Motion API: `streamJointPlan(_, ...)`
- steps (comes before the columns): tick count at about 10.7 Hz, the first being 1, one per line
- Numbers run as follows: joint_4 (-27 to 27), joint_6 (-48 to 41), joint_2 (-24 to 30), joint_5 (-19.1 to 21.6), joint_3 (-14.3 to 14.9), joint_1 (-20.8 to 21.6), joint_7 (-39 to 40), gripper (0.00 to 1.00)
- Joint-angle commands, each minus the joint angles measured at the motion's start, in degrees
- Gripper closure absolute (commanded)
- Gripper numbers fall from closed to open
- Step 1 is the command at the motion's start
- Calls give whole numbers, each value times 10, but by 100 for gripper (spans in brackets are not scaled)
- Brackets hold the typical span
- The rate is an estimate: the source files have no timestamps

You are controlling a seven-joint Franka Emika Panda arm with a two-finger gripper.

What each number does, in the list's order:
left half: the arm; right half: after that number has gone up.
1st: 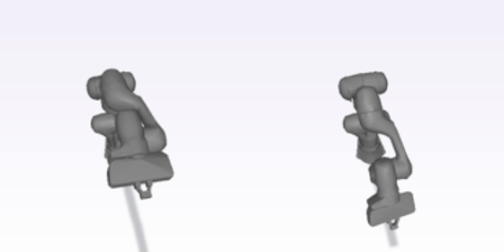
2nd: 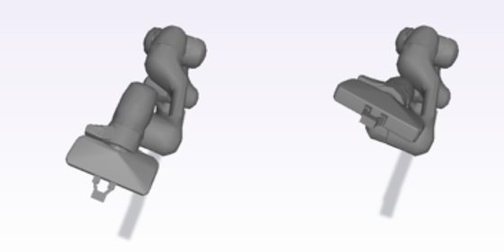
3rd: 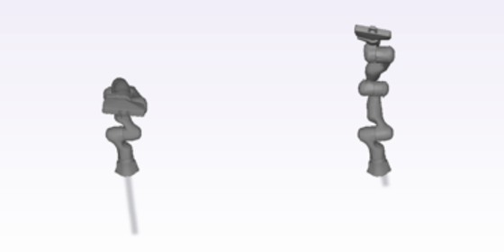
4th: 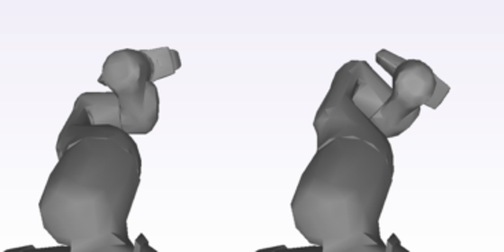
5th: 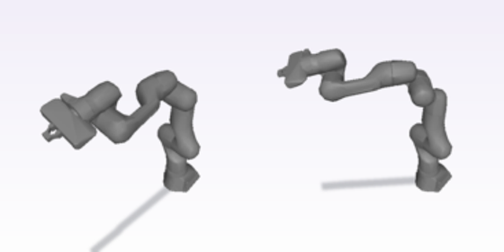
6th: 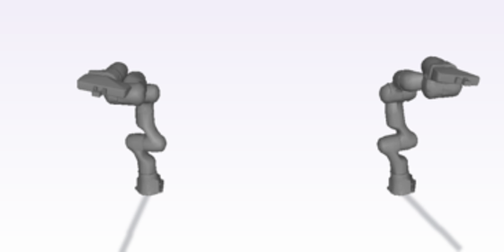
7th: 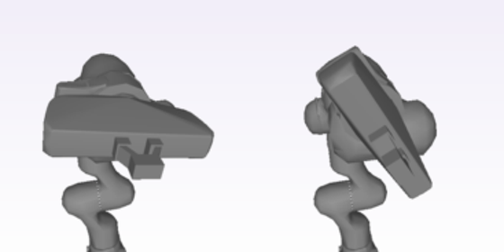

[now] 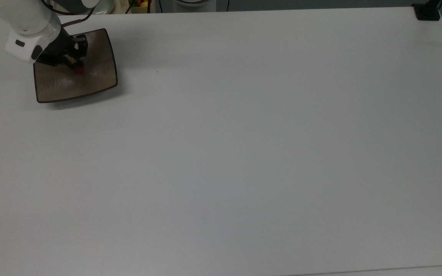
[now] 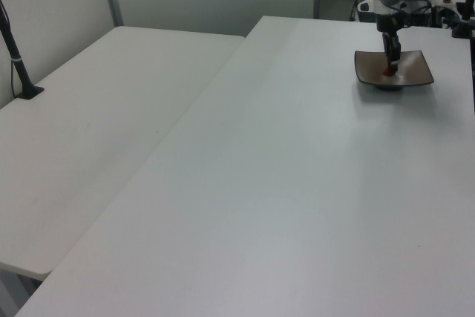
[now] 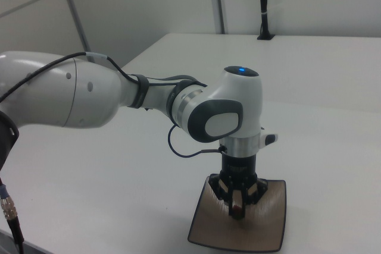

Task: Strawberries on a ceramic plate

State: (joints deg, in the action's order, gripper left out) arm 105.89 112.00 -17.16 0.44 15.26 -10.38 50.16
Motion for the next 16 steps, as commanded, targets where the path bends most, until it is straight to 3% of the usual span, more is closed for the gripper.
streamJointPlan(1,14,16,7,4,3,0,-9,77)
streamJointPlan(2,14,15,7,4,3,-3,-9,14)
streamJointPlan(3,13,9,10,4,2,-3,-9,0)
streamJointPlan(5,6,5,20,5,2,3,-13,0)
streamJointPlan(7,-29,-11,42,7,1,15,-78,0)
streamJointPlan(11,-134,-130,97,8,-38,21,-214,0)
streamJointPlan(14,-152,-192,156,19,-80,23,-252,0)
streamJointPlan(16,-168,-200,172,36,-107,32,-326,0)
